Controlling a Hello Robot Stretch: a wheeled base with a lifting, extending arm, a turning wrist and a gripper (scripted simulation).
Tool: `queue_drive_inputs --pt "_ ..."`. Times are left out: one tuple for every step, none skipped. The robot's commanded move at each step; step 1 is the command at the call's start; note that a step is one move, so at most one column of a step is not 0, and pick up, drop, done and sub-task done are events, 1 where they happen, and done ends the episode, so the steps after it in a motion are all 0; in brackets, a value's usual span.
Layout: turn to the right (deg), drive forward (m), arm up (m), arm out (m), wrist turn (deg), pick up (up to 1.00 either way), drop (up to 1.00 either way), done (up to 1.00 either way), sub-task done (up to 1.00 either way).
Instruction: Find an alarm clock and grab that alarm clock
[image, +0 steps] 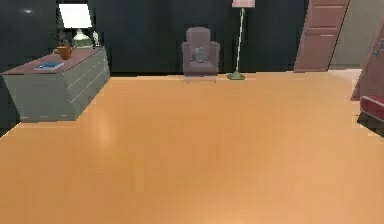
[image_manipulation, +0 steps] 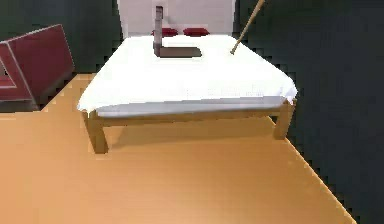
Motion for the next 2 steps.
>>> queue_drive_inputs --pt "-45.0 0.00 0.00 0.00 0.0 0.00 0.00 0.00 0.00" --pt "-45.0 0.00 0.00 0.00 0.0 0.00 0.00 0.00 0.00"
